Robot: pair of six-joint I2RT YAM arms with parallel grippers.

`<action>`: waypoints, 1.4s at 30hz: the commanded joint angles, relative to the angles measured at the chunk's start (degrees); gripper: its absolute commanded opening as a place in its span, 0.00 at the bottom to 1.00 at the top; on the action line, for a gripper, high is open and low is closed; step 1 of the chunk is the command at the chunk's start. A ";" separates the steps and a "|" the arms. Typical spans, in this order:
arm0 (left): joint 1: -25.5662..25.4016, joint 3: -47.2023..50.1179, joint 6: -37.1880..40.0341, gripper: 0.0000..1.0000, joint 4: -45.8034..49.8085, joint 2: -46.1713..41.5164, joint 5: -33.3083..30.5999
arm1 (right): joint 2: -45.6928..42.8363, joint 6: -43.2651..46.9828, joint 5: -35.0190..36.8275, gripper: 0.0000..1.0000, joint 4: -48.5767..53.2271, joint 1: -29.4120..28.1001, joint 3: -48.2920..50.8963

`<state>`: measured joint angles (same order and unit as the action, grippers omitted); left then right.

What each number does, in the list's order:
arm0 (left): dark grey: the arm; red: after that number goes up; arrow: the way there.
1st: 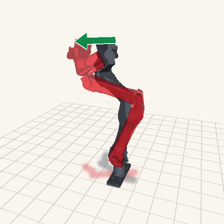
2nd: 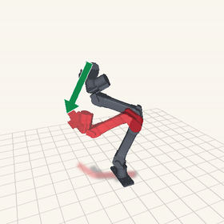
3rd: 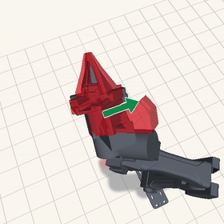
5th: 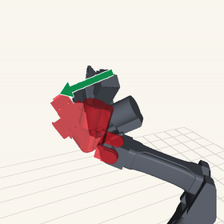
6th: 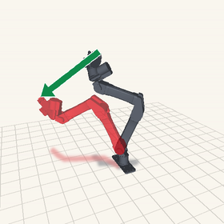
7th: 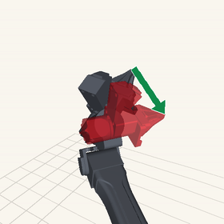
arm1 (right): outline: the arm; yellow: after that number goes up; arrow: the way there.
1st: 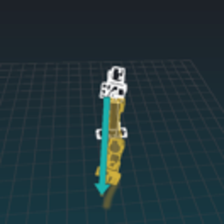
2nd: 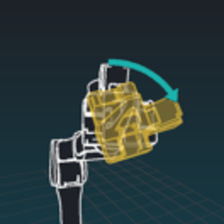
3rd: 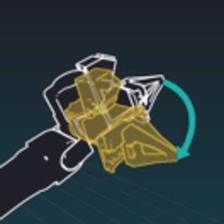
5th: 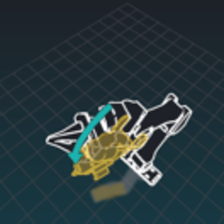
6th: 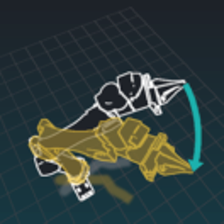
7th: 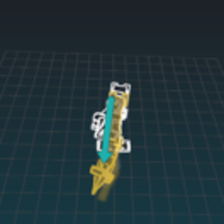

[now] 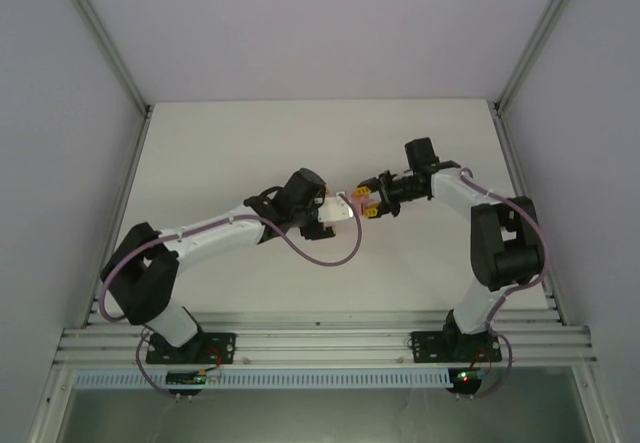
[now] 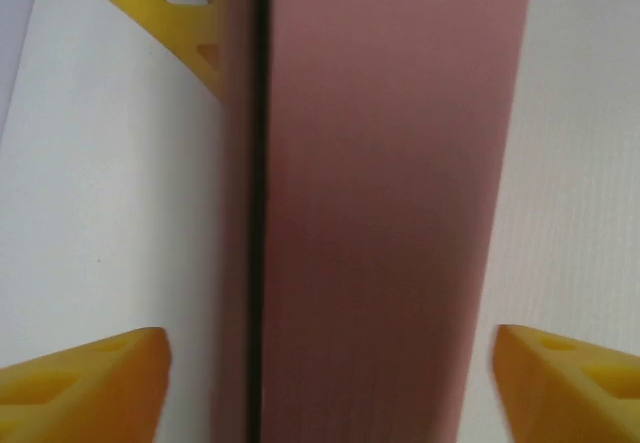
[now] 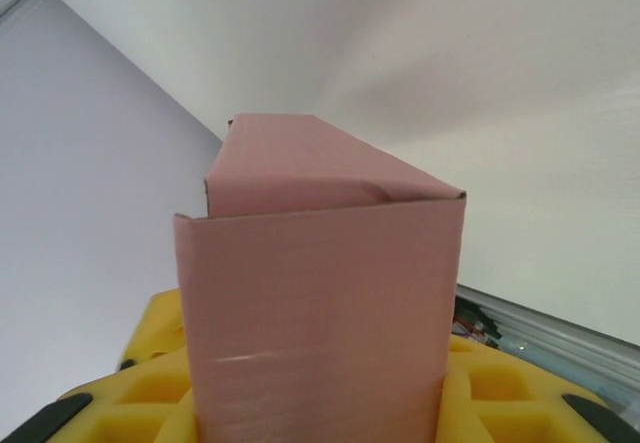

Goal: Assemble paper box

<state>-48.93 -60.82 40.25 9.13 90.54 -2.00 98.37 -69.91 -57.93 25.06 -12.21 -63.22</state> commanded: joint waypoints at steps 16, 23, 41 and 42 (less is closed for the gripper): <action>2.73 -4.05 2.82 0.39 5.73 -1.59 2.61 | -5.26 9.88 5.74 0.71 4.28 3.61 -0.28; 5.03 -10.68 2.60 0.37 22.38 0.34 8.35 | -10.17 22.71 16.01 0.99 0.89 7.05 1.68; 11.04 -28.65 3.77 0.35 46.40 16.48 18.37 | -20.74 75.48 45.21 0.99 -17.01 -8.49 12.20; 11.05 -28.78 4.00 0.35 46.34 16.74 18.59 | -21.62 76.66 45.79 1.00 -19.48 -8.96 13.97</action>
<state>-37.65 -86.94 42.65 51.75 106.74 14.41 79.37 -5.72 -20.01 11.64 -19.33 -52.69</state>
